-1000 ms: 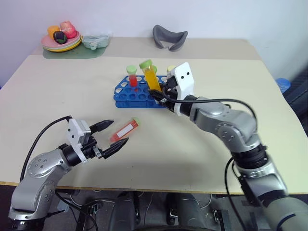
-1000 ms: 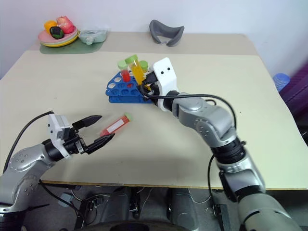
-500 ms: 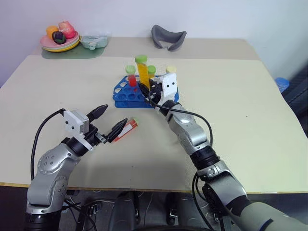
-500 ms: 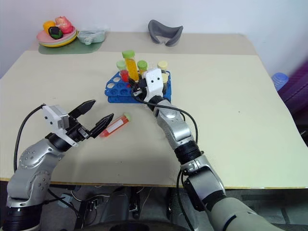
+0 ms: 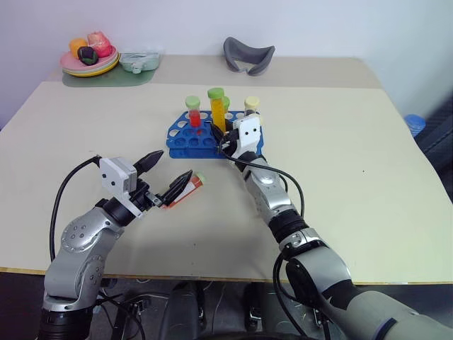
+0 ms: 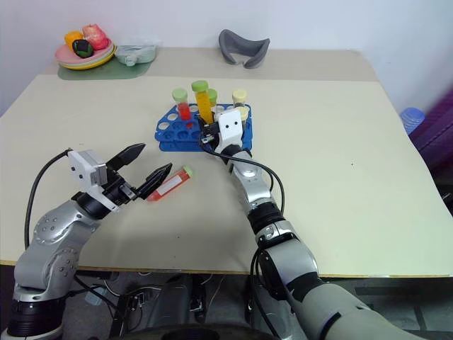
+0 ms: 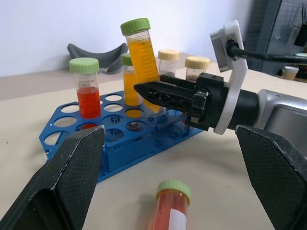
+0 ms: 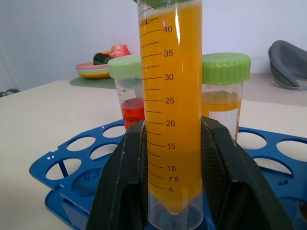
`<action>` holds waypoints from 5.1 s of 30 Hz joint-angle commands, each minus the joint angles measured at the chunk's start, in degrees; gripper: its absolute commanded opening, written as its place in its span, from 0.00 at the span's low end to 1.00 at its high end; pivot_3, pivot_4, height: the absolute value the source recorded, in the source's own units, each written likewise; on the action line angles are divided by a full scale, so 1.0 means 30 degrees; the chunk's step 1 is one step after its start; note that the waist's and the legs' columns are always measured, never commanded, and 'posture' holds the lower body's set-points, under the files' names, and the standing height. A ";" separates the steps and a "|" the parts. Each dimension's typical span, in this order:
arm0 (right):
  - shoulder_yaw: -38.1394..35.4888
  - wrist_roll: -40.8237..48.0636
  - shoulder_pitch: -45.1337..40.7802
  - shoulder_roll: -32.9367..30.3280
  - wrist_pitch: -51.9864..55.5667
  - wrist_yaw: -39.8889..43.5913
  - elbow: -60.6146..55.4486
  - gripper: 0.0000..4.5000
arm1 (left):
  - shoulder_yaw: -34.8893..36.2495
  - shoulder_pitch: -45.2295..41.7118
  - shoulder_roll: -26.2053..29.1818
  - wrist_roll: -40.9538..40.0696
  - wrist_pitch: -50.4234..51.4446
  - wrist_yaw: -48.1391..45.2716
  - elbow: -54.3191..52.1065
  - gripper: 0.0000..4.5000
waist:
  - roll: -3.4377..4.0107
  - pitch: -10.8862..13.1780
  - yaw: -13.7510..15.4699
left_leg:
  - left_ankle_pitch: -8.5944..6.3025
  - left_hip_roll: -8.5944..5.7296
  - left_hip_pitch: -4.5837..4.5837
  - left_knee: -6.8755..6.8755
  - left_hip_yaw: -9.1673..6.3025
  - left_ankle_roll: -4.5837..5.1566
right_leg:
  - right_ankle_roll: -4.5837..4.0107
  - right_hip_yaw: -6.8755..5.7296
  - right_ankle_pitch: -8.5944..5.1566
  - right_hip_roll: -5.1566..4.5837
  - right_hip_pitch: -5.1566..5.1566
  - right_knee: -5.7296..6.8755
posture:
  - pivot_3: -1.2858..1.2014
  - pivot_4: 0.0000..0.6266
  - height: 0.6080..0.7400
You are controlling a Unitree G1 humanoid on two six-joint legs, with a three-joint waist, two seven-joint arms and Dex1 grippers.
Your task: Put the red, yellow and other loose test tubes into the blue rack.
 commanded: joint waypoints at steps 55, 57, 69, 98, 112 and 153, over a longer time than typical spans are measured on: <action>-0.2106 -0.0909 0.0405 0.1266 -0.3340 0.0687 0.2467 0.19 | 0.0116 0.0301 -0.0014 -0.0233 -0.0914 -0.1307 -0.0139 1.00 | 0.0002 -0.0001 0.0042 | -0.0001 -0.0007 0.0001 0.0083 0.0000 0.0002 | -0.0014 0.0021 -0.0014 -0.0025 -0.0025 0.0127 | 0.52 0.24 0.47; -0.2092 -0.0973 0.0434 0.1287 -0.3359 0.0663 0.2538 0.19 | 0.0149 0.0301 0.0004 -0.0238 -0.0926 -0.1326 -0.0112 1.00 | 0.0002 -0.0001 0.0045 | -0.0001 -0.0007 0.0001 0.0083 0.0000 0.0002 | -0.0014 0.0020 -0.0014 -0.0025 -0.0024 0.0127 | 0.52 0.24 0.47; -0.2121 -0.1031 0.0491 0.1295 -0.4017 0.0831 0.2083 0.99 | 0.0167 0.0295 0.0008 -0.0246 -0.0969 -0.1390 -0.0036 1.00 | 0.0002 -0.0001 0.0039 | -0.0001 -0.0007 0.0001 0.0083 0.0000 0.0001 | -0.0014 0.0021 -0.0014 -0.0024 -0.0028 0.0131 | 0.52 0.24 0.47; -0.0929 0.5335 0.5600 -0.7354 0.9556 0.7309 -2.0378 0.99 | 0.0570 -0.1963 0.4148 -0.1887 0.8234 0.2456 -0.2140 1.00 | -0.0005 -0.0002 0.0227 | -0.0010 -0.0009 0.0015 0.0076 -0.0036 0.0017 | -0.0009 0.0010 -0.0017 -0.0047 0.0012 0.0110 | 0.52 0.24 0.47; -0.2886 0.7971 1.1518 -1.4868 1.3922 1.1437 -2.5053 0.99 | -0.8400 -1.6054 0.8805 -0.2972 2.5327 0.3697 -0.0241 1.00 | -0.0073 0.0057 0.0128 | -0.0002 -0.0051 0.0065 0.0023 -0.0025 0.0004 | 0.0011 0.0056 -0.0029 0.0001 0.0017 0.0090 | 0.52 0.24 0.47; -0.1539 0.7001 1.2513 -1.4093 1.3003 1.1497 -2.5285 1.00 | -1.4462 -1.9451 0.5827 -0.5429 2.5420 0.7819 0.6058 0.81 | -0.0186 0.0123 0.0561 | 0.0008 -0.0067 0.0060 0.0084 -0.0030 -0.0011 | 0.0016 0.0060 -0.0029 -0.0023 0.0032 0.0121 | 0.52 0.24 0.47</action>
